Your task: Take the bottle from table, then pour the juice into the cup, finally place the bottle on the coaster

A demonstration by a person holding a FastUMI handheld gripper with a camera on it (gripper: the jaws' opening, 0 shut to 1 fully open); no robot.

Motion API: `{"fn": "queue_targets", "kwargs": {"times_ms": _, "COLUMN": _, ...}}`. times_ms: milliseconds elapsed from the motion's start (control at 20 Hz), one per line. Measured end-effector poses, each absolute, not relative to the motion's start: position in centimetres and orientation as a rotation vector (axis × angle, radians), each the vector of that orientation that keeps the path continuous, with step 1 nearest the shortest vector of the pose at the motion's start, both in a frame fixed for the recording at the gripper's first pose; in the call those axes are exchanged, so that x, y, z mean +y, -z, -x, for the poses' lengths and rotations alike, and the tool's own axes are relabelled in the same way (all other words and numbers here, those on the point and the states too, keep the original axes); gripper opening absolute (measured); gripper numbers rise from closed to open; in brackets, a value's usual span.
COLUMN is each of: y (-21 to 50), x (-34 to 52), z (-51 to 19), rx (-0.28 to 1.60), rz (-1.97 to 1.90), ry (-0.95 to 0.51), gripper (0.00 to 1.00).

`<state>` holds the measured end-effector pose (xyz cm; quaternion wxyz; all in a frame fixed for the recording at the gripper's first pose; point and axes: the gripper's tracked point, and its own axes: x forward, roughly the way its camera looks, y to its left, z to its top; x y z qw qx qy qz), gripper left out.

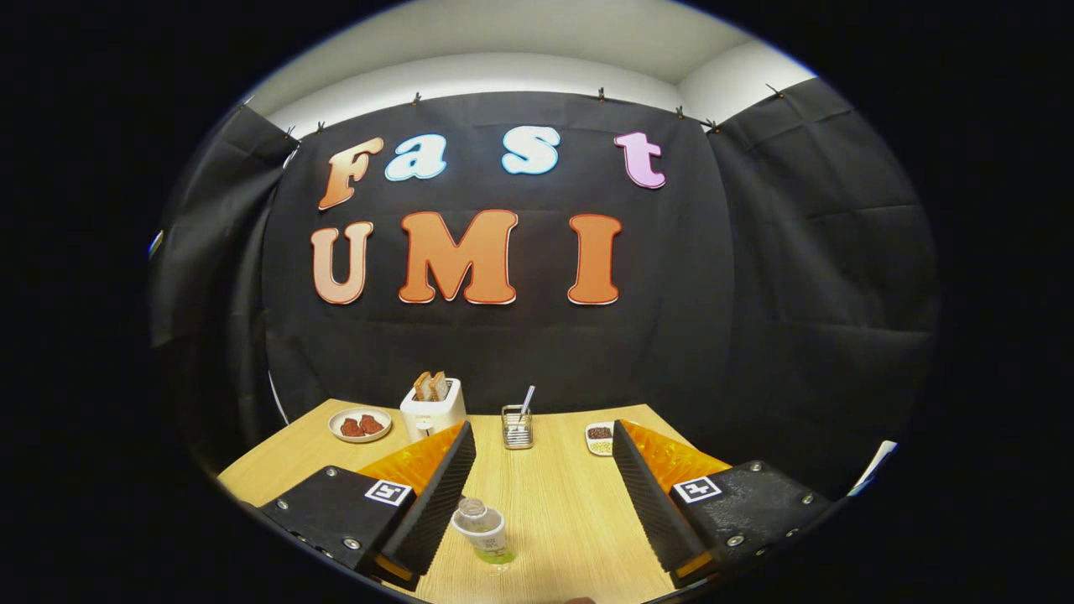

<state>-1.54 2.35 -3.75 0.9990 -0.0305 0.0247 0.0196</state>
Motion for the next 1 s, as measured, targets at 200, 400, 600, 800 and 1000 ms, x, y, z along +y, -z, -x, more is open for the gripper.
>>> {"fn": "queue_targets", "kwargs": {"times_ms": 200, "y": 6.0, "x": 3.5, "z": 1.7, "rx": 0.081, "rz": 0.068, "ry": -0.071, "gripper": 0.97}}
{"fn": "queue_targets", "kwargs": {"times_ms": 400, "y": 9.3, "x": 4.6, "z": 1.8, "rx": 0.138, "rz": 0.081, "ry": -0.104, "gripper": 0.97}}
{"fn": "queue_targets", "kwargs": {"times_ms": 600, "y": 12.8, "x": 5.8, "z": 1.8, "rx": 0.199, "rz": 0.088, "ry": -0.14, "gripper": 0.98}}
{"fn": "queue_targets", "kwargs": {"times_ms": 800, "y": 15.9, "x": 6.3, "z": 1.2, "rx": 0.249, "rz": 0.135, "ry": -0.155, "gripper": 0.98}}
{"fn": "queue_targets", "kwargs": {"times_ms": 1000, "y": 19.5, "x": 6.8, "z": 0.6, "rx": 0.313, "rz": 0.162, "ry": -0.171, "gripper": 0.98}}
